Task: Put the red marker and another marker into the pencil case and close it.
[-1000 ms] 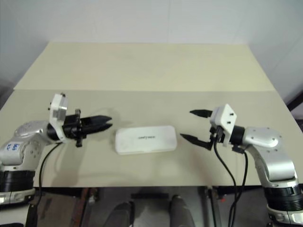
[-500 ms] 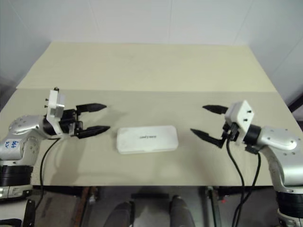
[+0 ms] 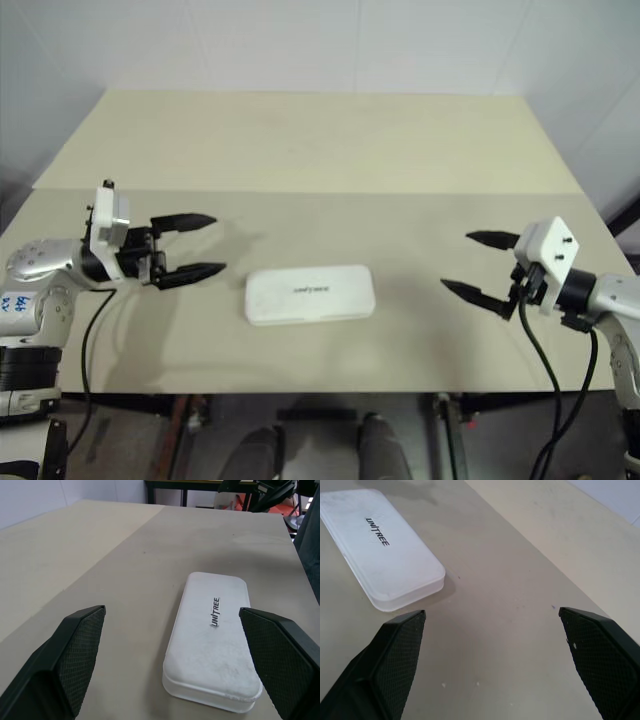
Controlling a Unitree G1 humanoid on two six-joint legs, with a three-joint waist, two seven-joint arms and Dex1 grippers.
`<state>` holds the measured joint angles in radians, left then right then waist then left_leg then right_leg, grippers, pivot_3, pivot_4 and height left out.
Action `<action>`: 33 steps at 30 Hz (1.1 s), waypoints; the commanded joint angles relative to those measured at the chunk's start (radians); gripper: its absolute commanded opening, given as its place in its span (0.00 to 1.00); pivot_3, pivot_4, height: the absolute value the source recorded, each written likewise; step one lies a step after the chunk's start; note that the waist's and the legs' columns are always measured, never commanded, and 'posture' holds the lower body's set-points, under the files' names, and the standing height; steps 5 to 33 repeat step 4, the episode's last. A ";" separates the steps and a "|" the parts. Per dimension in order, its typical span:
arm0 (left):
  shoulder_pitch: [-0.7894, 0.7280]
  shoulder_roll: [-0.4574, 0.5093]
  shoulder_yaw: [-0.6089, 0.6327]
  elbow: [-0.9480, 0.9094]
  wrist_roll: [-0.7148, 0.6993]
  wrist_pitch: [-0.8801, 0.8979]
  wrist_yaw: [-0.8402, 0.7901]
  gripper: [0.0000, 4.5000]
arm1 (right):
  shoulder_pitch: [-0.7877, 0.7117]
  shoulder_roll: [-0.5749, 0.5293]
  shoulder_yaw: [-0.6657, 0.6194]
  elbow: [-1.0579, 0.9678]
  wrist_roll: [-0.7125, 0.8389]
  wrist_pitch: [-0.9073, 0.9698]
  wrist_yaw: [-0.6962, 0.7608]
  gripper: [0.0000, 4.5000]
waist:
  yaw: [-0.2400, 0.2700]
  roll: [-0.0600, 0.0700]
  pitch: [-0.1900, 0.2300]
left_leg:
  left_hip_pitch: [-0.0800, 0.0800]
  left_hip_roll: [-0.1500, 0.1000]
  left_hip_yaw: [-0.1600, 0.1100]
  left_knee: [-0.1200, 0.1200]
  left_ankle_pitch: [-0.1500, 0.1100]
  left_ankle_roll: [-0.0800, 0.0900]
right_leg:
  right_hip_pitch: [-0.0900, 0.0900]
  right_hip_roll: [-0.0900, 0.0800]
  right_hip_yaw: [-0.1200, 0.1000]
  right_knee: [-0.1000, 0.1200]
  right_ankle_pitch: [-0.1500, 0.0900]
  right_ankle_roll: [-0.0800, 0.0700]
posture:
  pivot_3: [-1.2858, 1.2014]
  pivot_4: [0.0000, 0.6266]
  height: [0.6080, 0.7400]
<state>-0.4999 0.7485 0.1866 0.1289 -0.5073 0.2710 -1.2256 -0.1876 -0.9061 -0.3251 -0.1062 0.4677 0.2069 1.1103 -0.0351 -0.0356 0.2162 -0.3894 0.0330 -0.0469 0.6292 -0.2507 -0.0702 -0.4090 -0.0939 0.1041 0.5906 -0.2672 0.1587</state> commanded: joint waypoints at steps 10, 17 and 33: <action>0.034 0.064 0.048 -0.051 -0.023 0.020 -0.005 1.00 | -0.030 -0.031 -0.018 0.030 0.002 -0.034 0.045 1.00 | -0.002 0.000 0.000 | 0.000 0.000 0.000 0.000 0.000 0.000 | 0.000 0.000 0.000 0.000 0.001 0.002 | 0.52 0.24 1.00; 0.034 0.064 0.048 -0.051 -0.023 0.020 -0.005 1.00 | -0.030 -0.031 -0.018 0.030 0.002 -0.034 0.045 1.00 | -0.002 0.000 0.000 | 0.000 0.000 0.000 0.000 0.000 0.000 | 0.000 0.000 0.000 0.000 0.001 0.002 | 0.52 0.24 1.00; 0.034 0.064 0.048 -0.051 -0.023 0.020 -0.005 1.00 | -0.030 -0.031 -0.018 0.030 0.002 -0.034 0.045 1.00 | -0.002 0.000 0.000 | 0.000 0.000 0.000 0.000 0.000 0.000 | 0.000 0.000 0.000 0.000 0.001 0.002 | 0.52 0.24 1.00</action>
